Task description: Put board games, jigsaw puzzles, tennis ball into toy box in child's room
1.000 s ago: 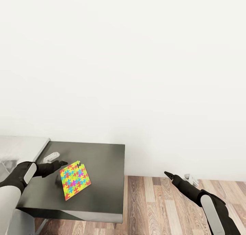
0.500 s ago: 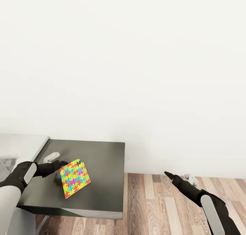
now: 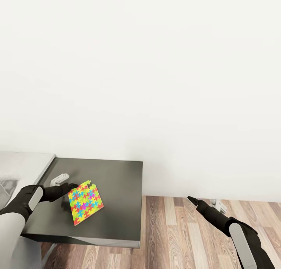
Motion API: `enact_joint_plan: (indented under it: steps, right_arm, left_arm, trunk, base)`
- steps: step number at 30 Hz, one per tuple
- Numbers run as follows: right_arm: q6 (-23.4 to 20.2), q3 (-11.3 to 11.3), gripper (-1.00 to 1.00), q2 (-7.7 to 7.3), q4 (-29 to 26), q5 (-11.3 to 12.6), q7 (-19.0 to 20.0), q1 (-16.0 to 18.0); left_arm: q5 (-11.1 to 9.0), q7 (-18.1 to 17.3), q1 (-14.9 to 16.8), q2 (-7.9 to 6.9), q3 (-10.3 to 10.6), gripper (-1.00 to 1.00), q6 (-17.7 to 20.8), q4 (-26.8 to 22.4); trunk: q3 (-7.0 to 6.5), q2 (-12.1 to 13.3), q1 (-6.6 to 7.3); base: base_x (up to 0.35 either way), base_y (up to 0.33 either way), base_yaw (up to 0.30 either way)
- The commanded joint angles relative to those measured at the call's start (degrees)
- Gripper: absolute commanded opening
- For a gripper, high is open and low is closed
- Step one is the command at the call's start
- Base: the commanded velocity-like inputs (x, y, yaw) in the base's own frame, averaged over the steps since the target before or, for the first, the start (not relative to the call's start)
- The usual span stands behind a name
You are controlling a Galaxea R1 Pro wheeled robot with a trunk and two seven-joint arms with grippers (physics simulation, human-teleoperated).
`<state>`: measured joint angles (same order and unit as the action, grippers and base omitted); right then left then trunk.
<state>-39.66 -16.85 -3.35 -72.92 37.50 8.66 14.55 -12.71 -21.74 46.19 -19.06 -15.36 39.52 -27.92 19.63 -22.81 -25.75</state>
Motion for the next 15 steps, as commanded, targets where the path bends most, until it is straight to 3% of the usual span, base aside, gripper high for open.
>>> enact_joint_plan:
  steps: [1, 6, 15]
  right_arm:
    - [-0.3, -0.1, 1.0, 0.01, 0.0, -0.1, 0.3, 0.0]
    - [-0.3, -0.1, 1.0, 0.01, 0.0, -0.1, 0.3, 0.0]
    - [-0.3, -0.1, 1.0, 0.01, 0.0, -0.1, 0.3, 0.0]
  left_arm:
    - [0.0, -0.1, 0.0, 0.04, -0.3, 1.0, 0.4, 0.0]
    - [0.0, -0.1, 0.0, 0.07, -0.3, 1.0, 0.4, 0.0]
    - [0.0, -0.1, 0.0, 0.07, -0.3, 1.0, 0.4, 0.0]
  trunk:
    - [0.11, -0.1, -0.03]
    - [0.15, -0.1, -0.03]
    - [0.15, -0.1, -0.03]
  base:
    - [0.0, 0.0, 0.0]
    - [0.0, -0.013, 0.0]
    - [0.0, -0.164, 0.0]
